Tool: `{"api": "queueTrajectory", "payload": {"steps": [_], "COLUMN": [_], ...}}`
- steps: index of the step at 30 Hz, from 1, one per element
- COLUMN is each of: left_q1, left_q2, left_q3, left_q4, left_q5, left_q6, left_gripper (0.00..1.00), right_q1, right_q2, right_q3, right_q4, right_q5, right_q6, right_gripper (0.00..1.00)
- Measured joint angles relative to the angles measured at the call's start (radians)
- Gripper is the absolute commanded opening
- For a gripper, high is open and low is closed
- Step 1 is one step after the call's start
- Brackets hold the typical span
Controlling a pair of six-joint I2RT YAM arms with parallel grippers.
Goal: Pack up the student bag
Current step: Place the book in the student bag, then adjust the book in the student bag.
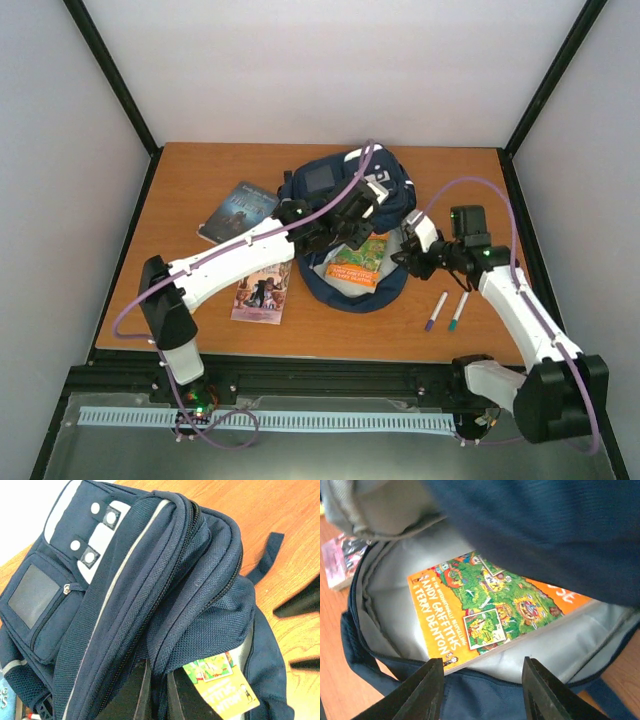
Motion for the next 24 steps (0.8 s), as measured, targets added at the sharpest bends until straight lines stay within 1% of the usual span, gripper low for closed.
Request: {"api": "queueTrajectory", "payload": {"steps": [2, 5, 8, 10, 13, 16, 24], "left_q1": [0.0, 0.0, 0.0, 0.0, 0.0, 0.0, -0.001], "left_q2": [-0.016, -0.05, -0.092, -0.104, -0.111, -0.124, -0.142], "left_q3": [-0.003, -0.032, -0.074, -0.084, -0.095, -0.129, -0.145], "left_q4": [-0.002, 0.001, 0.0, 0.0, 0.0, 0.007, 0.008], "left_q5": [0.0, 0.004, 0.015, 0.019, 0.017, 0.015, 0.014], "left_q6": [-0.011, -0.029, -0.038, -0.041, -0.049, -0.065, -0.081], "left_gripper": [0.01, 0.01, 0.01, 0.01, 0.01, 0.01, 0.01], "right_q1": [0.056, 0.193, 0.329, 0.389, 0.453, 0.523, 0.603], "right_q2": [-0.043, -0.087, -0.086, -0.069, -0.032, 0.003, 0.057], "right_q3": [-0.029, -0.083, -0.108, -0.107, -0.105, -0.106, -0.108], "right_q4": [0.01, 0.017, 0.025, 0.037, 0.064, 0.088, 0.16], "right_q5": [0.053, 0.165, 0.279, 0.342, 0.42, 0.484, 0.599], "right_q6": [-0.044, -0.1, -0.137, -0.148, -0.158, -0.171, -0.214], "right_gripper": [0.42, 0.43, 0.42, 0.42, 0.43, 0.47, 0.56]}}
